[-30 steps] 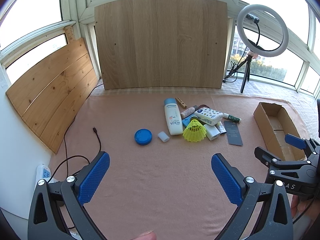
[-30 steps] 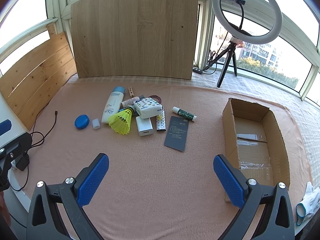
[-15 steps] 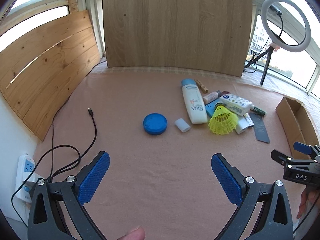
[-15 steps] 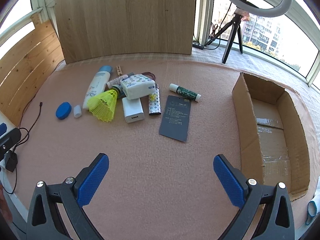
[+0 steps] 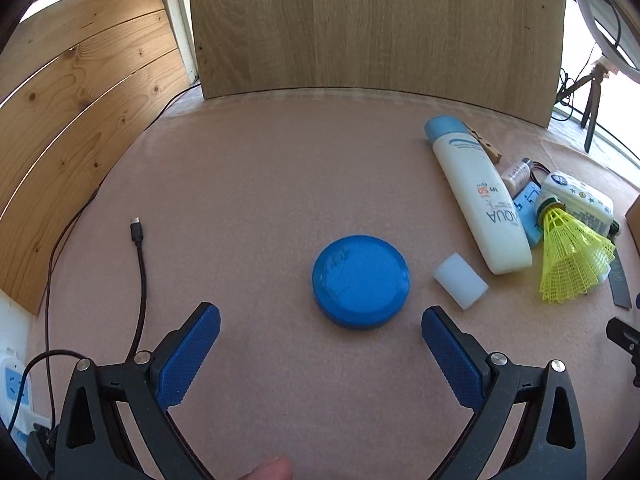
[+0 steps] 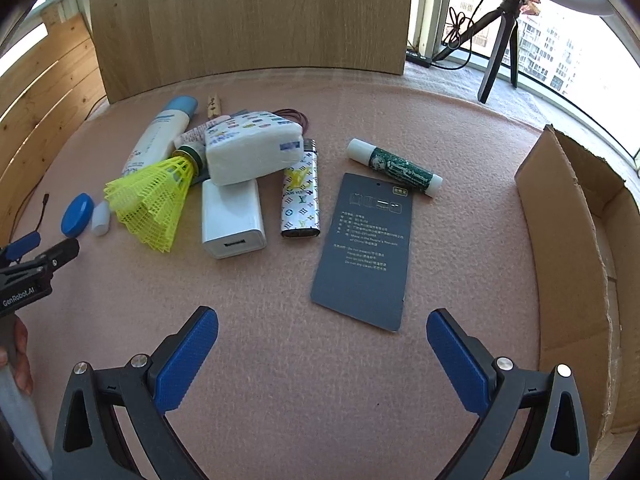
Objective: Organize objects
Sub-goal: 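Grasp the blue round container with the left tool while the right tool grasps the dark grey card, then carry the blue container with the left tool while the right tool carries the card to the box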
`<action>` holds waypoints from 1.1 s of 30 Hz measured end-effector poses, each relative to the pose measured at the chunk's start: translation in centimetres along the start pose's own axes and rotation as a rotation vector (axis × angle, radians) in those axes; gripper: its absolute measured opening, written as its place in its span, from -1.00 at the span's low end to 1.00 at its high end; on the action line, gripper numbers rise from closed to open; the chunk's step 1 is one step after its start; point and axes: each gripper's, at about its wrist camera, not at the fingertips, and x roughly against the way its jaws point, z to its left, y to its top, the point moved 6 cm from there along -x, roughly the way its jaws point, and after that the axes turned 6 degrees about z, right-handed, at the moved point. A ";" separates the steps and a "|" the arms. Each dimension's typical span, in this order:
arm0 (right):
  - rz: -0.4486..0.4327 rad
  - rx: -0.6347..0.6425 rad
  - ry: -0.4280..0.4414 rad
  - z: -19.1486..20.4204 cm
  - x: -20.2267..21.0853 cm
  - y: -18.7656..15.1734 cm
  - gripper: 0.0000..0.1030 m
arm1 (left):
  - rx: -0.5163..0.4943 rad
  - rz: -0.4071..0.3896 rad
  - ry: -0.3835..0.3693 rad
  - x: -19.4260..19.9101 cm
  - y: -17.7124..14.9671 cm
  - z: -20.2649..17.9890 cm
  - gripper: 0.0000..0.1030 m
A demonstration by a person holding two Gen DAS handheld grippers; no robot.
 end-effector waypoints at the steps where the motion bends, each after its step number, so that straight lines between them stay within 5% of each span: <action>1: 0.007 -0.010 -0.009 -0.4 -0.5 0.1 1.00 | 0.000 0.000 -0.017 -0.4 0.4 0.0 0.86; 8: -0.030 -0.027 -0.016 -1.7 -1.8 2.0 0.91 | 0.004 -0.023 -0.082 -1.0 2.0 0.5 0.46; 17: -0.054 -0.042 -0.020 -3.8 -1.5 2.8 -0.12 | 0.015 -0.034 -0.078 -0.5 2.2 1.1 0.04; 33: -0.044 -0.001 0.032 -3.1 1.2 -4.0 -0.12 | 0.055 0.011 -0.063 4.7 -6.1 -0.8 0.03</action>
